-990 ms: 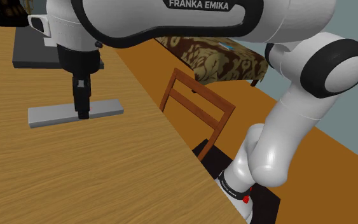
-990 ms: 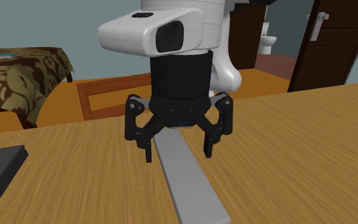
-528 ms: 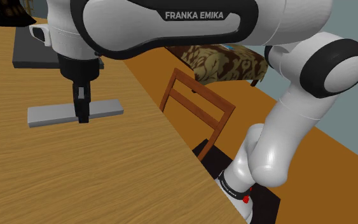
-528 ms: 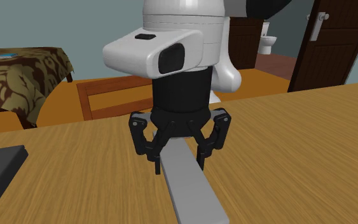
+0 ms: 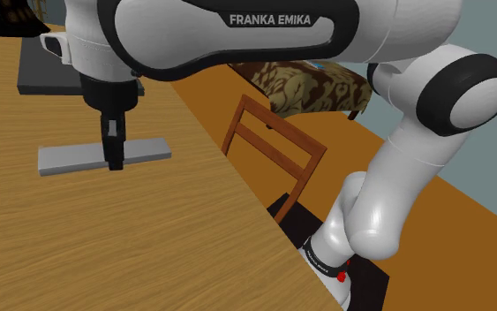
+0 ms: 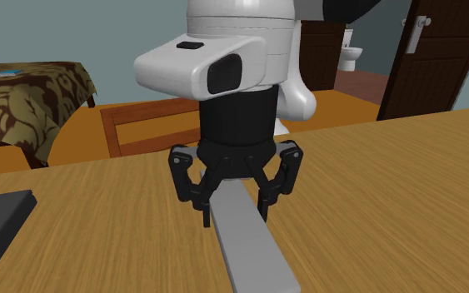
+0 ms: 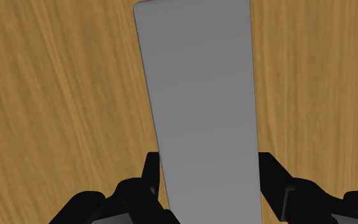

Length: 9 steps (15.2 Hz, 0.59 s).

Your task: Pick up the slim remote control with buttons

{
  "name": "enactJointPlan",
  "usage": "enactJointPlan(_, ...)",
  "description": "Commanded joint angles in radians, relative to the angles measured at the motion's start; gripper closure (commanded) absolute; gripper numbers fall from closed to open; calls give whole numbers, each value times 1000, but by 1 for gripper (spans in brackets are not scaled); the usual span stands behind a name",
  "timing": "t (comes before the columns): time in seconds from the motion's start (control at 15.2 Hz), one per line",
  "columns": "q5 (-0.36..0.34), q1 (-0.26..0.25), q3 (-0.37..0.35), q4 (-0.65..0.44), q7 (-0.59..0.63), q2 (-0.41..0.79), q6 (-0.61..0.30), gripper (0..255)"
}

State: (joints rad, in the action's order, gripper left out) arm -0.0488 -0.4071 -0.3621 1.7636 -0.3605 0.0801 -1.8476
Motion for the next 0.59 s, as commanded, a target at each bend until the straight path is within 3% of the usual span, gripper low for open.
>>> enactJointPlan(0.0, 1, 0, 0, -17, -1, -2, 20, 255)
enactJointPlan(0.53, 1, -2, -2, -128, -2, 1, 128, 255)
